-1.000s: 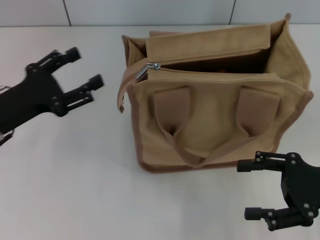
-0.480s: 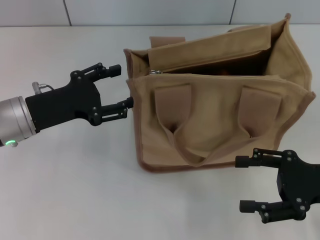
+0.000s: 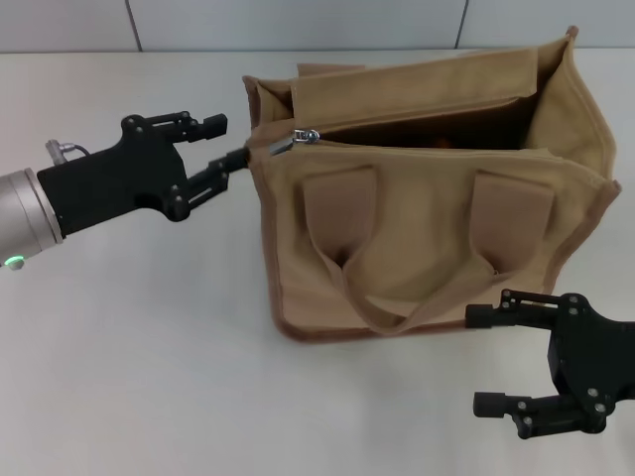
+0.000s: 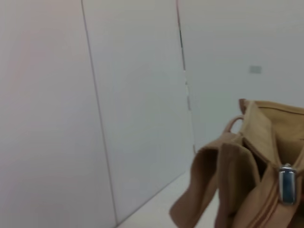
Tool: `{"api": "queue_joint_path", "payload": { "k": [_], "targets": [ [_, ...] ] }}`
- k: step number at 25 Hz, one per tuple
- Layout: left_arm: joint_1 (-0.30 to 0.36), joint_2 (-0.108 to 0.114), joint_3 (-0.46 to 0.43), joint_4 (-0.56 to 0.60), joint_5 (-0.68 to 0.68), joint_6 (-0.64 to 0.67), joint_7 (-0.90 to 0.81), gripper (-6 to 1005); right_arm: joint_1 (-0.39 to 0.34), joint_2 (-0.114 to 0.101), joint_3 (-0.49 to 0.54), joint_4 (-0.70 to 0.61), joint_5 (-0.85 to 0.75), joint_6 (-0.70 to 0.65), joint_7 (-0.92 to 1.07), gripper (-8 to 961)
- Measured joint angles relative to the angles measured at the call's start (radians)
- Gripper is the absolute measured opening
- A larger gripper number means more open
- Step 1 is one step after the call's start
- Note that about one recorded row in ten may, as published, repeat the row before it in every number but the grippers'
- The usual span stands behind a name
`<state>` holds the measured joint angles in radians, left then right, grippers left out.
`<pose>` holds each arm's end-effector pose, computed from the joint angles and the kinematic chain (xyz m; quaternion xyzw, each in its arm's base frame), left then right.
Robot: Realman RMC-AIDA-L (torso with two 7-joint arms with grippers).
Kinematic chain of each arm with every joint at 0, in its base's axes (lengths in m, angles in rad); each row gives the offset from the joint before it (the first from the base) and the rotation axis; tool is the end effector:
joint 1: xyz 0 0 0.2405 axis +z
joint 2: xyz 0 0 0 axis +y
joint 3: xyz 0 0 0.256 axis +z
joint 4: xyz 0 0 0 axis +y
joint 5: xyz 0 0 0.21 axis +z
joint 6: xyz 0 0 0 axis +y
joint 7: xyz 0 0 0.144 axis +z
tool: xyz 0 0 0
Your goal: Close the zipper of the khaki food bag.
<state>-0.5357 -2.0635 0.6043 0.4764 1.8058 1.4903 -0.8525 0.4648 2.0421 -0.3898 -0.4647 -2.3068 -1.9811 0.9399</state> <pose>-0.2671 0.3396 0.0013 -0.9181 -0.0571 -0.2909 0.2632 0.2863 0.2402 0.0022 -0.9420 0.0987 0.3203 0.0154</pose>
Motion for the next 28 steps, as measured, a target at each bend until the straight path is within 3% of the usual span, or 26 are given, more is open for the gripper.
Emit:
{"api": "queue_joint_path", "payload": {
  "k": [12, 15, 18, 22, 28],
  "targets": [
    [0.025, 0.005, -0.015, 0.002, -0.022, 0.039, -0.005, 152, -0.006, 0.007, 0.000, 0.000, 0.004, -0.003, 0.002, 828],
    [0.036, 0.026, -0.017, 0.004, -0.022, 0.050, -0.040, 75, -0.007, 0.007, 0.000, 0.000, 0.004, -0.004, 0.002, 829],
    [0.042, 0.062, -0.013, 0.010, -0.019, 0.103, -0.111, -2, -0.009, 0.007, 0.000, 0.000, 0.004, -0.004, 0.005, 829],
    [0.064, 0.079, -0.007, 0.027, -0.013, 0.167, -0.179, 42, -0.009, 0.007, 0.000, 0.000, 0.004, -0.004, 0.014, 829],
    [0.069, 0.057, 0.040, 0.029, -0.012, 0.148, -0.153, 107, -0.010, 0.007, 0.000, 0.000, 0.004, -0.004, 0.015, 828]
  ]
}}
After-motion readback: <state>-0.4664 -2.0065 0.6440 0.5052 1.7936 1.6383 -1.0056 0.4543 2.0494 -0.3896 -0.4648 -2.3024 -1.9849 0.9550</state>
